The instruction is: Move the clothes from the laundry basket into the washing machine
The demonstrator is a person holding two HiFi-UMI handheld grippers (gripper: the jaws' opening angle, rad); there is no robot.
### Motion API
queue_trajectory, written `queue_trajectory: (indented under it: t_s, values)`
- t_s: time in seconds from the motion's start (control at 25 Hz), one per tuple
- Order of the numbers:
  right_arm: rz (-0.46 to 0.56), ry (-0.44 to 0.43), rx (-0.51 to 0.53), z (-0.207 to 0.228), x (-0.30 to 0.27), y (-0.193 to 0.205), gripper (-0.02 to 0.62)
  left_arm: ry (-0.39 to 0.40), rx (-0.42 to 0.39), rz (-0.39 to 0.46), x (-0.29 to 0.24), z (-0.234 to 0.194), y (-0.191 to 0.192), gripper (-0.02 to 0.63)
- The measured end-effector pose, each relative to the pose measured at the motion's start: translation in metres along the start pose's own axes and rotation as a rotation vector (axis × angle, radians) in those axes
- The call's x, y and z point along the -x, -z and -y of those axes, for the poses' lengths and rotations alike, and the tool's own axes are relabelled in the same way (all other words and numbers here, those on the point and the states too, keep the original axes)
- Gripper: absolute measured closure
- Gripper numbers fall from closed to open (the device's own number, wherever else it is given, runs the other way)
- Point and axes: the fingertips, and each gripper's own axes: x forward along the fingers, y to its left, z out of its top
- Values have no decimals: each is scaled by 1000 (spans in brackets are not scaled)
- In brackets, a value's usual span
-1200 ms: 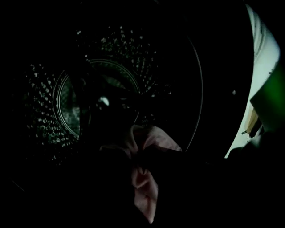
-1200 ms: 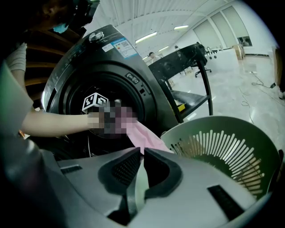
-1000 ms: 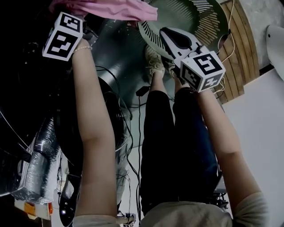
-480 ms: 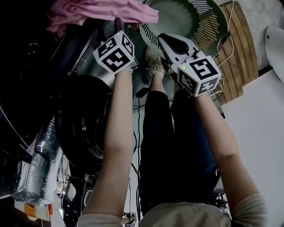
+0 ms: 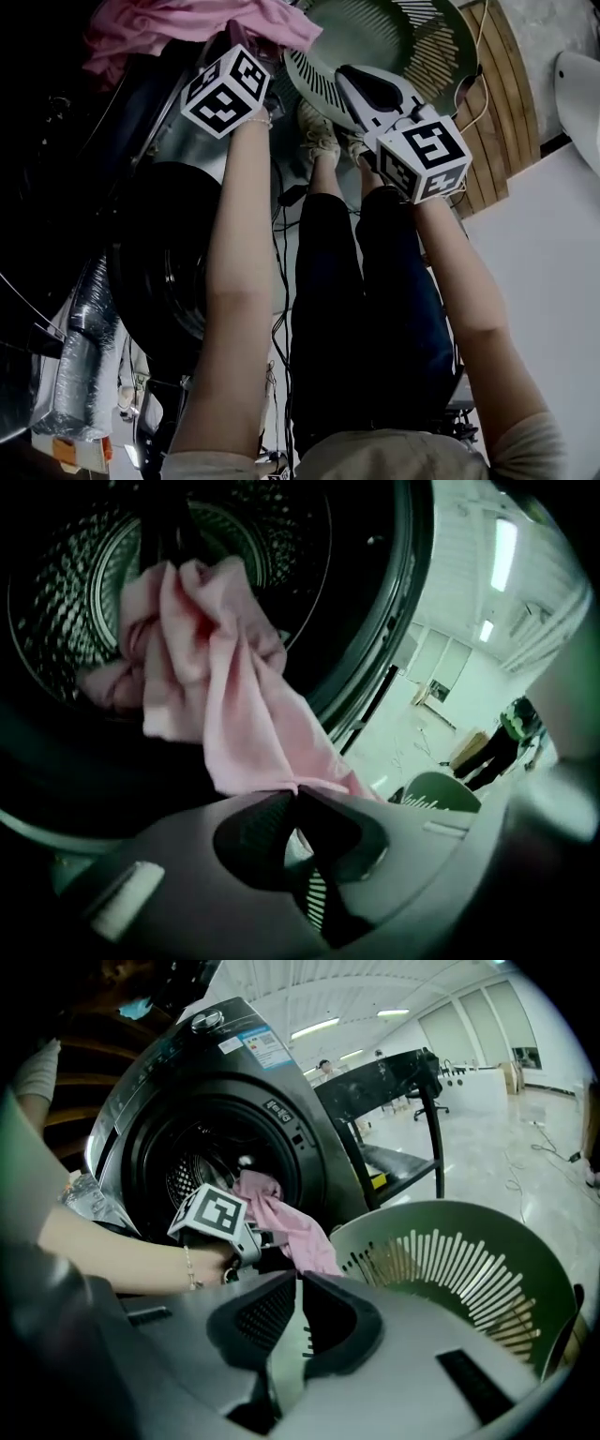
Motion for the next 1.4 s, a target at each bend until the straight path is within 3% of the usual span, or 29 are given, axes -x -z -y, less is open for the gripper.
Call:
queue_trajectory:
  t_s: [0.12, 0.2, 0.56, 0.72, 0.88, 1.04, 1.2, 1.32, 1.4]
  values:
    - [-2, -1, 3, -2, -1, -1, 568, -122, -168, 127, 14, -28, -51, 587]
    - [-1, -17, 8, -5, -2, -2, 568, -184, -226, 185, 19, -50, -82, 587]
    - [-2, -26, 61, -2, -7, -7, 569, -377, -283, 342, 13, -107, -175, 586]
    - [-4, -28, 64, -4, -6, -5, 569, -495, -248, 384, 18, -125, -201, 586]
    - [-5, -31, 73, -8, -5, -8, 569, -431, -224, 367, 16, -117, -188, 554]
    - [19, -25, 80, -14, 4, -21, 569, -416, -169, 353, 33, -114, -164, 403]
    - [47, -28, 78, -22, 20, -44, 569, -393, -61, 323, 63, -108, -140, 397]
    - [72, -22, 102, -33, 41, -67, 569, -298, -75, 314, 95, -73, -129, 422]
    - [96, -21, 126, -40, 54, -85, 569, -222, -101, 319, 116, -42, -130, 501]
